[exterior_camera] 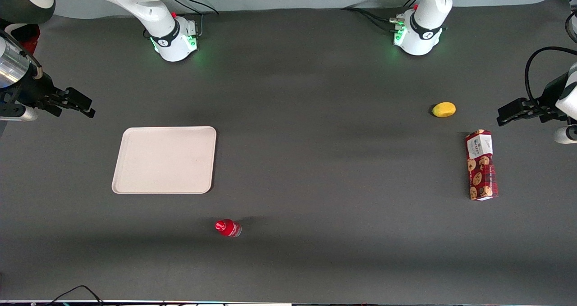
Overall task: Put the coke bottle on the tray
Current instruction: 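Move the open right gripper over the tray toward the red Coca-Cola bottle, then lower the right gripper around the bottle's neck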
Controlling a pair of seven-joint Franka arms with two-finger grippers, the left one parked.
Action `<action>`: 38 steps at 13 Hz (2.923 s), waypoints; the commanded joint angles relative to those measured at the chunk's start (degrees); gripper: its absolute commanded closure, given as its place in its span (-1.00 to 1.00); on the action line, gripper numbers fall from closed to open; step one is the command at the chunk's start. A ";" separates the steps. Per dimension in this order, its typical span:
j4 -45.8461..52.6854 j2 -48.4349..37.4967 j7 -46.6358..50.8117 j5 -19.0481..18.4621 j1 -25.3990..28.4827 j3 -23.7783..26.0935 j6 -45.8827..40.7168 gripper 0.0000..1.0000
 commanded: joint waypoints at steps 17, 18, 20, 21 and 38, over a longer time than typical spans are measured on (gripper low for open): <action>48.66 42.54 19.45 -2.14 7.53 15.20 -2.12 -1.00; 48.84 44.13 21.13 -2.93 9.01 15.20 0.34 -1.00; 48.93 47.90 21.32 -6.35 10.78 15.20 5.08 -1.00; 49.02 49.84 21.41 -6.72 11.31 15.02 7.63 -1.00; 52.45 63.39 19.74 -10.59 13.60 14.23 21.01 -0.58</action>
